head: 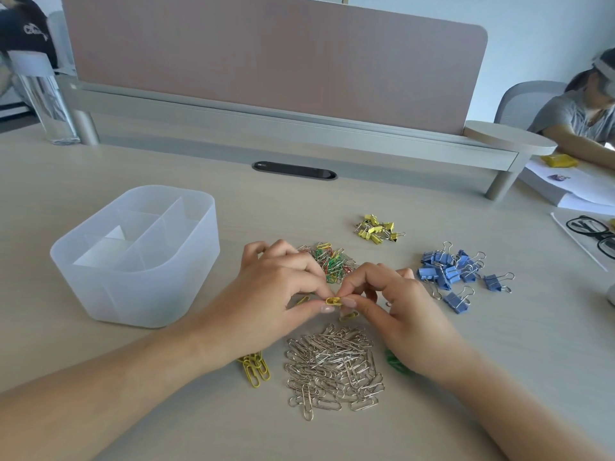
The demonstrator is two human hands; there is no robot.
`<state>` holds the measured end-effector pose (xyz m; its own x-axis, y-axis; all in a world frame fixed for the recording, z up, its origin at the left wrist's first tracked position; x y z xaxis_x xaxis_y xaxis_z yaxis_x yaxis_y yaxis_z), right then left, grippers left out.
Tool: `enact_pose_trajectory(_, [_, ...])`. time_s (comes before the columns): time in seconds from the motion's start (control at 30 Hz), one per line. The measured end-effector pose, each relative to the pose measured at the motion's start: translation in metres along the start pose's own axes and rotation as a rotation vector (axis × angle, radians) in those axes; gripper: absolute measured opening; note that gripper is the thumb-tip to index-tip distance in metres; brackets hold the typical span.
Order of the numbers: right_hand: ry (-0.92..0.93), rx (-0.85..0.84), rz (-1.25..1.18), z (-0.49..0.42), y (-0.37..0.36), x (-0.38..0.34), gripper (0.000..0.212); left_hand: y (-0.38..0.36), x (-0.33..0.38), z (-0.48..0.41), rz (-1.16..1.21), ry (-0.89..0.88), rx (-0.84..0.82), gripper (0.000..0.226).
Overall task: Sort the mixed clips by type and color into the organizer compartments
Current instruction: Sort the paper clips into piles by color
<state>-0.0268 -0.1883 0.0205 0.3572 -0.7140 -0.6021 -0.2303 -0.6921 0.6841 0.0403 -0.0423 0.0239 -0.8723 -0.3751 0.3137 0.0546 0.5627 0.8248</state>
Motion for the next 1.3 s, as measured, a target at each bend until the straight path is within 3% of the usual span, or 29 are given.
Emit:
enact_pose_trajectory(0.27, [-0.117, -0.023, -0.479, -0.001, -0.002, 0.007, 0.002, 0.006, 0.001, 0.0, -0.013, 0.006, 0.05, 0.019])
enact_pose_trajectory(0.4, [-0.175, -0.056, -0.605, -0.001, -0.006, 0.012, 0.008, 0.008, 0.003, 0.0, -0.025, -0.014, 0.056, 0.023])
enact_pose_trajectory(0.77, [-0.196, -0.042, -0.645, -0.002, -0.007, 0.013, 0.016, 0.008, 0.007, 0.0, 0.123, 0.004, 0.069, 0.021])
enact_pose_trajectory(0.9, [-0.197, -0.007, -0.681, -0.002, -0.004, 0.01, 0.015, 0.007, 0.003, 0.0, 0.345, 0.132, 0.043, 0.005])
enact_pose_trajectory(0.97, [-0.2, 0.011, -0.692, -0.002, -0.003, 0.009, 0.015, 0.006, 0.001, 0.0, 0.427, 0.199, -0.002, 0.007])
enact_pose_trajectory(1.3, [-0.161, -0.003, -0.576, -0.003, -0.003, 0.003, 0.011, 0.005, -0.001, 0.004, 0.518, 0.352, -0.027, 0.005])
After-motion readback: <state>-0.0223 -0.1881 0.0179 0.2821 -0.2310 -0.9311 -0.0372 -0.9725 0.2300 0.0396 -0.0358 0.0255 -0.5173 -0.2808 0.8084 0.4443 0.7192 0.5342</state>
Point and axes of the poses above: each hand's wrist, its own z-axis away from the middle knuckle, its own y-axis out of the back of the hand, x = y × z, the point moved 6 cm from there along -z, towards the middle knuckle, and after that the axes turned 2 degrees about -z, right-handed, at the moved point
